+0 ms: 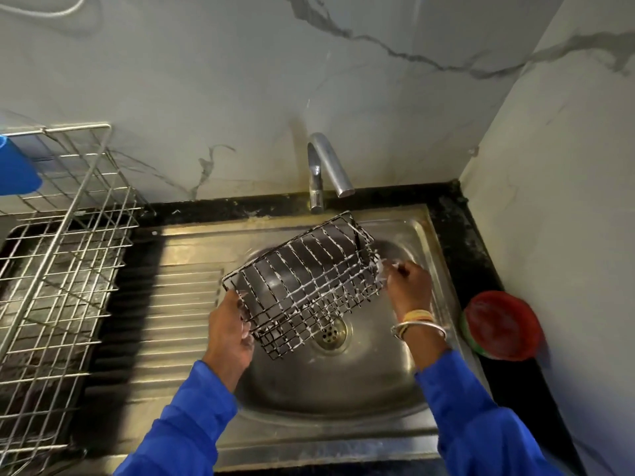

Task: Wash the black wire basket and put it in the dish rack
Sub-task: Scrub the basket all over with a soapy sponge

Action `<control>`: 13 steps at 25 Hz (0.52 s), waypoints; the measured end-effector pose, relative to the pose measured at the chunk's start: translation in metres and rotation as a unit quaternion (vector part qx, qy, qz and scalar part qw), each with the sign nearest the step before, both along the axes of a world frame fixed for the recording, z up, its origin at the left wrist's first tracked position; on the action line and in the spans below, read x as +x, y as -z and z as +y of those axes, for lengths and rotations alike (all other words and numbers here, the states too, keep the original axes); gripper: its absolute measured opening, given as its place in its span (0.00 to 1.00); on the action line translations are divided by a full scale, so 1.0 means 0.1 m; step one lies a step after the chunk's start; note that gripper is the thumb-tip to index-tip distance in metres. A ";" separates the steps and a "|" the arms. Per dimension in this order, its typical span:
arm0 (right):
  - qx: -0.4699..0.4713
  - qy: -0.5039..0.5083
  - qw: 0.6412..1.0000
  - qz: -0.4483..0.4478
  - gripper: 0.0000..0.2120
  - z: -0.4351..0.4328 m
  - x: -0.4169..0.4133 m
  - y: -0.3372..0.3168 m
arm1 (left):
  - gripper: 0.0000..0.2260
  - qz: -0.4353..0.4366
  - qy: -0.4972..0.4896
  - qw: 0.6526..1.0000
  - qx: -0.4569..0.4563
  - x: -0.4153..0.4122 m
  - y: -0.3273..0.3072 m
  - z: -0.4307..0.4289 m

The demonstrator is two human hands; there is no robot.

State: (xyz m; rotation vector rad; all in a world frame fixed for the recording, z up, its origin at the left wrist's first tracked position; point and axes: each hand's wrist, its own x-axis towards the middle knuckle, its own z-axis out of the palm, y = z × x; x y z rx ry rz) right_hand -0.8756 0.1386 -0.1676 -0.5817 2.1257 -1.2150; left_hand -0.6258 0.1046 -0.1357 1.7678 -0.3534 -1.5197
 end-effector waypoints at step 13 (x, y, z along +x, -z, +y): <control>-0.129 -0.054 0.990 -0.034 0.09 -0.30 -0.07 -0.22 | 0.12 -0.024 0.044 0.997 -0.065 0.04 -0.01 -0.04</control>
